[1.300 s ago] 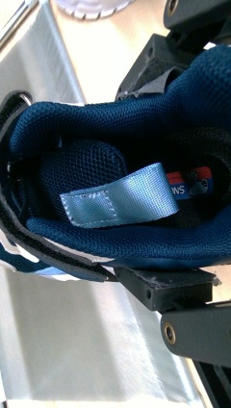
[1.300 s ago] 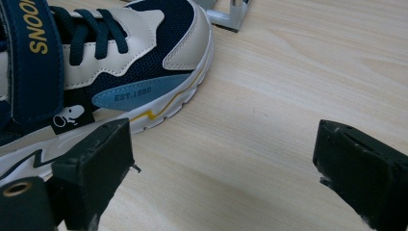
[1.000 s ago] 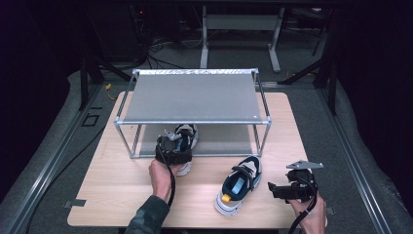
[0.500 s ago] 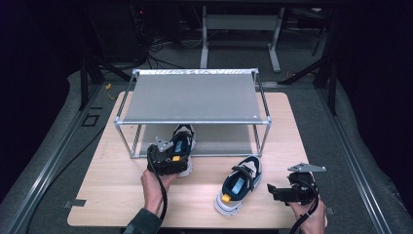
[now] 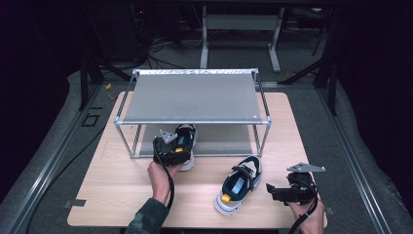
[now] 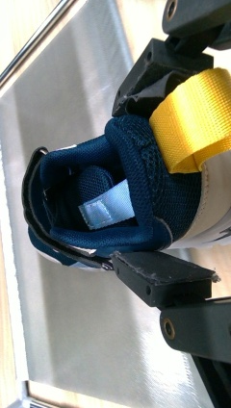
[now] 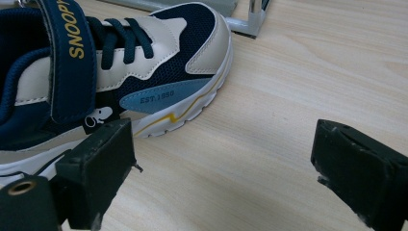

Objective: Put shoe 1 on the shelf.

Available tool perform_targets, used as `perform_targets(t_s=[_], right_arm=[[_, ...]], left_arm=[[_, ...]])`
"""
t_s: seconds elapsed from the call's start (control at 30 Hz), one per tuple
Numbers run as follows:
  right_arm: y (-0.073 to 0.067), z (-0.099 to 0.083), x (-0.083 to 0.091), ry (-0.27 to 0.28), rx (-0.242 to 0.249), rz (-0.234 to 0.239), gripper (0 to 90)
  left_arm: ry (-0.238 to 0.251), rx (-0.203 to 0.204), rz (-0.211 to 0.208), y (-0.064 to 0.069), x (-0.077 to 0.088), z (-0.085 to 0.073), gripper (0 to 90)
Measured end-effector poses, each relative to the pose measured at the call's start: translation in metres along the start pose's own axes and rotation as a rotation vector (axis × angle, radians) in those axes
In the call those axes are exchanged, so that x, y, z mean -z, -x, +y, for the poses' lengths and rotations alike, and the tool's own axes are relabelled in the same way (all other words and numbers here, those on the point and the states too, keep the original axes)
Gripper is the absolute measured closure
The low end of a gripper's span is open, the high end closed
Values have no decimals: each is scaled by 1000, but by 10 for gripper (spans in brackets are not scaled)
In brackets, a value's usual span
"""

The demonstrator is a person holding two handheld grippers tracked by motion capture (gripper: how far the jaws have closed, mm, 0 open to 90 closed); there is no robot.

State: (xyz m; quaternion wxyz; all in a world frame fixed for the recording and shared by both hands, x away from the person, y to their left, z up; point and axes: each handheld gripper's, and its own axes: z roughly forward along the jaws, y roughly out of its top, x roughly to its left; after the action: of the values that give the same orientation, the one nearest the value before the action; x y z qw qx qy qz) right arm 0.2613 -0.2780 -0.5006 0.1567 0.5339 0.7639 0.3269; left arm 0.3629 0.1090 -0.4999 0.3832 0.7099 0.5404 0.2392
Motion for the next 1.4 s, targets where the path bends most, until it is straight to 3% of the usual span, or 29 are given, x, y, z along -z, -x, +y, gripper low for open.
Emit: perform_targets(t_s=[0.1,0.23,0.3,0.4,0.6,0.73,0.97,1.13,1.4], right_arm=[[0,0,1,0,-2,-6,76],[1,1,2,9,4,-10,76],[1,0,5,8,7,-8,76],[3,-2,6,9,-1,1,76],[1,-4,6,12,0,4,80],[-2,-3,6,4,4,5,85],[-2,-3,5,17,7,12,94],[-3,-2,4,20,10,3,96],[-6,1,3,13,24,14,100]], left_arm=[[13,10,9,0,-9,3,277],[-3,-5,-2,-1,-15,8,254],[-25,-2,-18,-2,-10,6,222],[-20,2,-29,-4,4,0,148],[-40,-32,-50,2,23,-15,144],[-65,-30,-32,4,13,-18,206],[-44,-15,15,5,-2,-14,376],[-41,-32,24,4,-13,-10,400],[-48,-63,73,1,-33,1,424]])
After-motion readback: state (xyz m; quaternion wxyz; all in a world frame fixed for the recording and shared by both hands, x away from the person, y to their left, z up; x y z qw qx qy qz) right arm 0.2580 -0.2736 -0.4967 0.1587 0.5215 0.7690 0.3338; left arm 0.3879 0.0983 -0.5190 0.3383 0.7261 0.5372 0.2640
